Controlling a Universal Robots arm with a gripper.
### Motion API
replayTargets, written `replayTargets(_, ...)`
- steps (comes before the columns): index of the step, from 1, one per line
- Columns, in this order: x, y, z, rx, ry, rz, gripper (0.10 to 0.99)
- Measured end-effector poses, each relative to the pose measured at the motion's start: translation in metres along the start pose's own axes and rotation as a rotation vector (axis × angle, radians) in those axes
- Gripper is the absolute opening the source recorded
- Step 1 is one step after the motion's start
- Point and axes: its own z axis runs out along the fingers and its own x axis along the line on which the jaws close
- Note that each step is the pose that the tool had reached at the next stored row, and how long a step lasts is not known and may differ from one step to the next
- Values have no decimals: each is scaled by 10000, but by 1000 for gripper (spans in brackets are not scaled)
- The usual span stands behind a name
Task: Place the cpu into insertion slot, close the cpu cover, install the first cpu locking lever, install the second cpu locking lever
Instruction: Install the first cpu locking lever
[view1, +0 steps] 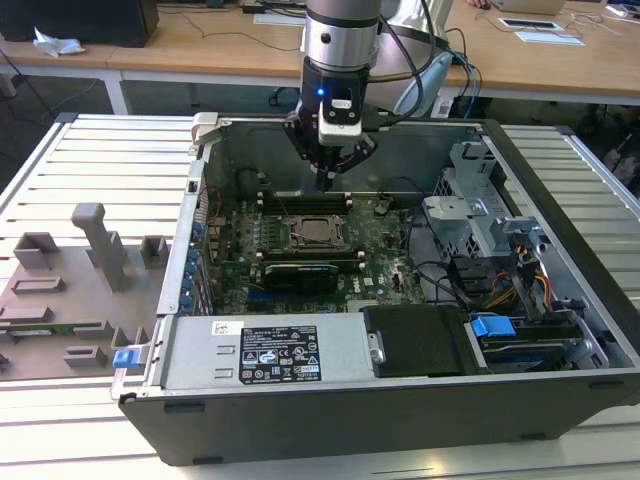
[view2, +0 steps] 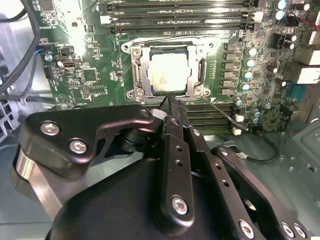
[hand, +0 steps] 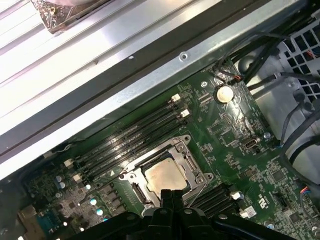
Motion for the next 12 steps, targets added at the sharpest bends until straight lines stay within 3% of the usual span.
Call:
replayTargets(6, 0, 0, 0, 1, -24, -1035, 102)
replayTargets(12, 1, 0, 0, 1, -30, -1286, 102)
